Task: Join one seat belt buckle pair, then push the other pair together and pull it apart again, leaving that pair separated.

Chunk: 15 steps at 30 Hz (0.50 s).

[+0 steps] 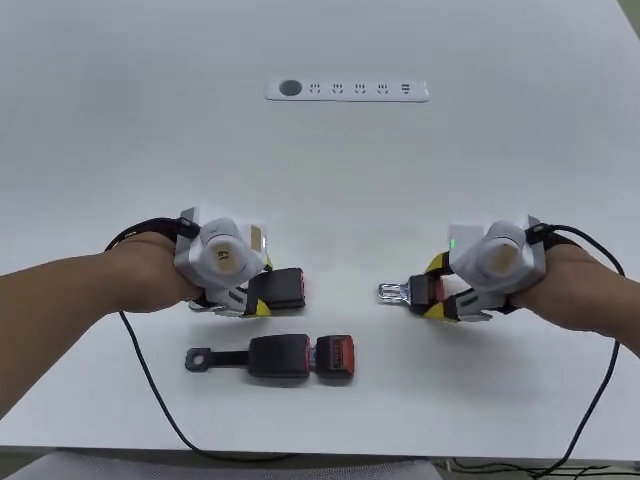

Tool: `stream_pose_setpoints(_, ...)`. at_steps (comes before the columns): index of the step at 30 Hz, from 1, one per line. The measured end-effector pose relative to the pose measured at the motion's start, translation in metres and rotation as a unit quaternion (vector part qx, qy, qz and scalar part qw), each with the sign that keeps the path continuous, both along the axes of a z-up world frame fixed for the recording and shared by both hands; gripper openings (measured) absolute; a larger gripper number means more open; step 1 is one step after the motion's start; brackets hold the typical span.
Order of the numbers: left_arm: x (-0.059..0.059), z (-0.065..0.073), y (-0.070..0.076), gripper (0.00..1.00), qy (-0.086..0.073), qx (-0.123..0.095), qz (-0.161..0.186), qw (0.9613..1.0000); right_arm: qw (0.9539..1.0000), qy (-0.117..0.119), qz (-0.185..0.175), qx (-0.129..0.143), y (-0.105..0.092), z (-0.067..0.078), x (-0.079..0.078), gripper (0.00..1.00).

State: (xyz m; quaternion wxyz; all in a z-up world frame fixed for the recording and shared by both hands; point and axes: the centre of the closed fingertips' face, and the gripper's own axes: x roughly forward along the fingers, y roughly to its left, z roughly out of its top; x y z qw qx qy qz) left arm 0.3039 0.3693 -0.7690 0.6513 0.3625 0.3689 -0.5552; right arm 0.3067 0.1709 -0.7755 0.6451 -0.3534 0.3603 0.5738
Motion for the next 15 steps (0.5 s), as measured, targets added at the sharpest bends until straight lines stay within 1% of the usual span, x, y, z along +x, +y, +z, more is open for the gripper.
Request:
stream_pose_setpoints(4, 0.0015, -0.0029, 0.0004, 0.34, 0.000, 0.006, -0.003, 1.0000, 1.0000, 0.002, -0.002, 0.003, -0.0010, -0.0021, 0.0007, 0.32)
stream_pose_setpoints(5, -0.0001, -0.0048, 0.0017, 0.34, -0.001, 0.016, -0.010, 0.9998, 1.0000, 0.003, -0.002, 0.003, -0.0006, -0.0036, 0.0007, 0.32)
stream_pose_setpoints(7, -0.0004, -0.0086, 0.0033, 0.34, -0.002, 0.023, -0.014, 0.9996, 1.0000, 0.004, 0.004, 0.001, -0.0003, -0.0047, -0.0002, 0.32)
stream_pose_setpoints(10, 0.0008, -0.0096, 0.0035, 0.34, 0.001, 0.020, -0.010, 0.9997, 0.9999, 0.005, 0.010, 0.000, 0.0010, -0.0069, 0.0010, 0.32)
stream_pose_setpoints(15, 0.0004, -0.0097, 0.0034, 0.34, -0.001, 0.018, -0.015, 0.9997, 0.9998, 0.008, 0.016, 0.005, 0.0037, -0.0056, 0.0021, 0.32)
